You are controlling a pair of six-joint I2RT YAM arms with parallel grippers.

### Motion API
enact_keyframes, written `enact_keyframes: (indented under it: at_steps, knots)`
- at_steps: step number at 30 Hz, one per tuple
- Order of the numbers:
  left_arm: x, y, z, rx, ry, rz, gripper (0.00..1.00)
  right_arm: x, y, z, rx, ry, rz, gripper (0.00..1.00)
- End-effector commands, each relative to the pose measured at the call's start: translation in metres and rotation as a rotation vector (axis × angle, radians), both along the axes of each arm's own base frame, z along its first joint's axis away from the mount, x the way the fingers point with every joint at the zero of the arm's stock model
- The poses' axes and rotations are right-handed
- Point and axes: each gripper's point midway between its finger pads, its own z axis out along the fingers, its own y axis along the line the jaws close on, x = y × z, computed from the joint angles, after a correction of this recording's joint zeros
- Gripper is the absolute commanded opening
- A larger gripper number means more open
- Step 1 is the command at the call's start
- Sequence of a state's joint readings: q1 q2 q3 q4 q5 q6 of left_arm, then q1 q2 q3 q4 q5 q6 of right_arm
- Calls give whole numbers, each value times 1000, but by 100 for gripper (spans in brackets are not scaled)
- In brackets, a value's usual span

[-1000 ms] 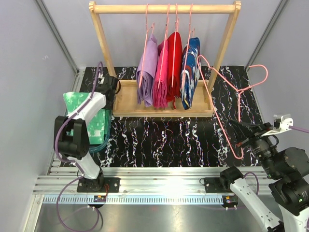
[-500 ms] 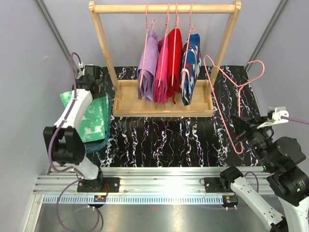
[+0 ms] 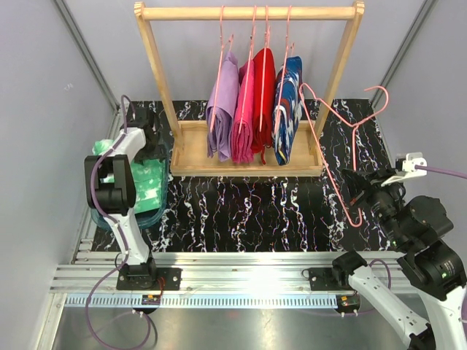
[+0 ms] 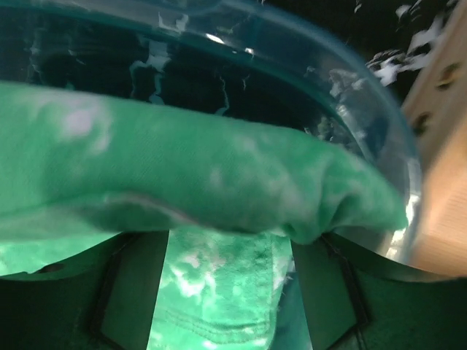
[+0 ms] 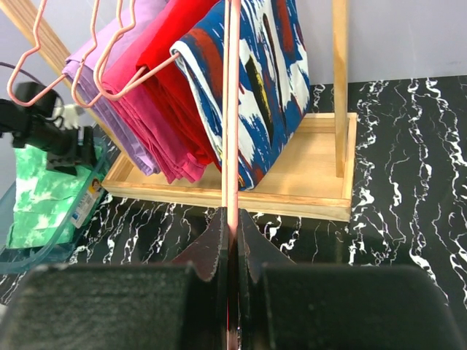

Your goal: Remove the trousers from the hanger

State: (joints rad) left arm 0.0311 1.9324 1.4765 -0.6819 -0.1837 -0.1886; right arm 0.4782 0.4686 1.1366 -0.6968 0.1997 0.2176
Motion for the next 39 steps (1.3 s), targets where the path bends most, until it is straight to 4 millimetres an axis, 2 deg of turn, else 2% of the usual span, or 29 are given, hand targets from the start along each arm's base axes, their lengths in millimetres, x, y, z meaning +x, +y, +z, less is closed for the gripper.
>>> enact_keyframes:
  at_steps: [1, 3, 5, 7, 8, 10, 11, 12, 15, 18, 19, 20, 21, 24, 25, 28, 29, 35, 36, 38, 39]
  knots:
    - [-23, -15, -37, -83, 132, -47, 69, -3, 7, 29, 60, -86, 39, 0]
    - [-31, -19, -43, -102, 163, -63, 69, -4, 6, 29, 56, -85, 36, 0]
    - [-29, -20, -23, -103, 127, -68, 69, -2, 5, 28, 46, -79, 30, 0]
    - [-24, -18, 6, -89, 49, -62, 73, 0, 2, 27, 26, -67, 10, 0]
    - [-19, -15, 43, -79, -45, -57, 77, 1, -1, 27, 10, -64, -4, 0]
    - [-17, -15, 77, -70, -126, -60, 83, 1, -3, 27, -2, -63, -15, 0]
    - [-17, -15, 93, -68, -165, -58, 89, 2, -4, 28, -6, -62, -19, 0]
    - [-21, -16, 116, -68, -223, -59, 92, 1, -6, 30, -7, -67, -25, 0]
    - [-31, -18, 149, -78, -308, -57, 95, 1, -6, 31, -7, -70, -27, 0]
    - [-33, -1, 164, -30, -364, 29, 93, 3, -3, 31, -7, -64, -16, 0]
    - [-33, 14, 164, -5, -368, 83, 91, 3, -2, 31, -8, -63, -10, 0]
    - [-31, 21, 161, -9, -368, 112, 88, 3, -1, 31, -9, -63, -4, 0]
    - [-25, 33, 152, -27, -361, 165, 79, 3, 1, 31, -3, -63, 2, 0]
    - [-14, 44, 134, -56, -346, 211, 68, 3, 4, 32, 6, -67, 17, 0]
    - [-11, 48, 119, -54, -318, 225, 61, 2, 4, 33, 10, -74, 22, 0]
    - [-3, 61, 94, -73, -301, 282, 49, 2, 7, 33, 12, -75, 37, 0]
    - [0, 66, 76, -84, -280, 303, 43, 1, 10, 34, 15, -77, 49, 0]
    - [-1, 85, 15, -169, -187, 387, 37, 1, 14, 31, 6, -74, 76, 0]
    - [-4, 89, -8, -200, -136, 404, 36, 1, 14, 31, 6, -74, 76, 0]
    - [-10, 79, -30, -298, -51, 401, 35, 0, 14, 31, 6, -77, 76, 0]
    - [-7, 77, -45, -330, -2, 386, 32, 0, 14, 31, 5, -78, 76, 0]
